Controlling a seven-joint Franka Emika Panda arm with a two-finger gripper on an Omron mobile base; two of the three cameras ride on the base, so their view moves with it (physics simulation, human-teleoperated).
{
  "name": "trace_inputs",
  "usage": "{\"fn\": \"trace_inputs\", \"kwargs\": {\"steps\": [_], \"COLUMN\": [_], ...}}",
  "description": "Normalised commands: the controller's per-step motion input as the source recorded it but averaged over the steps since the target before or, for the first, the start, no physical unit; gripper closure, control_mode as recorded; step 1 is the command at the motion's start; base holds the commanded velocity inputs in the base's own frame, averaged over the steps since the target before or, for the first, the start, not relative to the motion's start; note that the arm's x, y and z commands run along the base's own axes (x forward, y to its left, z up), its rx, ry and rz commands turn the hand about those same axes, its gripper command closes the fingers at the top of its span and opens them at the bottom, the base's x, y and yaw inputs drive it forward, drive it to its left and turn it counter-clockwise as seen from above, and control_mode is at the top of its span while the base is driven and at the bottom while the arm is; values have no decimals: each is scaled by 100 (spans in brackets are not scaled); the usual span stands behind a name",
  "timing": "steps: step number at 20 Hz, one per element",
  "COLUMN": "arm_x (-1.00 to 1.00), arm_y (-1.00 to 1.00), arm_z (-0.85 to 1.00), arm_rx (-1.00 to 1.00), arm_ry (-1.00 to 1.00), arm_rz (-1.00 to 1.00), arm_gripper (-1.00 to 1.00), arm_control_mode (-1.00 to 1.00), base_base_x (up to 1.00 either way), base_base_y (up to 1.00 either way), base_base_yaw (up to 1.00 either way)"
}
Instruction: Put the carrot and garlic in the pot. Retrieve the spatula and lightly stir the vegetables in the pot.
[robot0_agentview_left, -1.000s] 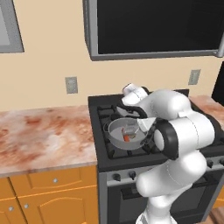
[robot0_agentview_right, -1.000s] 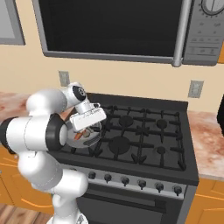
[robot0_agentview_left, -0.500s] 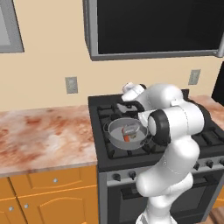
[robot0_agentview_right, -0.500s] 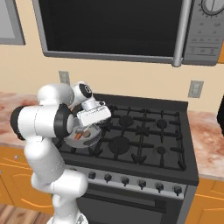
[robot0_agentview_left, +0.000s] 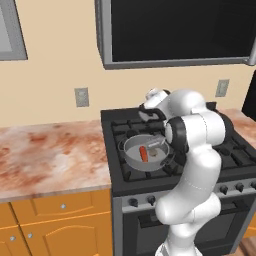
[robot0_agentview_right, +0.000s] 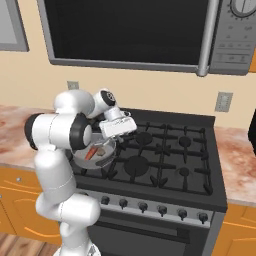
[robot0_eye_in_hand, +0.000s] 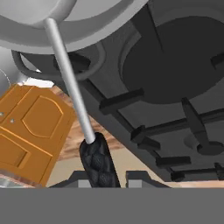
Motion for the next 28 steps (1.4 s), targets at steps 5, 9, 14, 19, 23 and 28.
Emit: {"fn": "trace_inputs", "kwargs": {"steps": [5, 9, 14, 19, 23, 28], "arm_x": [-10, -23, -12, -13, 11, 8], "arm_y": [-23, 0, -17, -24, -6, 7], "arm_z": [1, 3, 2, 2, 1, 0], "arm_rx": [0, 0, -1, -3, -14, -23], "arm_ry": [-14, -22, -7, 0, 19, 31], "arm_rz": [2, 0, 0, 2, 2, 7], "arm_gripper": [100, 100, 100, 100, 100, 100], "arm_control_mode": [-100, -100, -100, -100, -100, -100], "base_base_x": [0, 0, 0, 0, 0, 0], "base_base_y": [0, 0, 0, 0, 0, 0], "base_base_yaw": [0, 0, 0, 0, 0, 0]}}
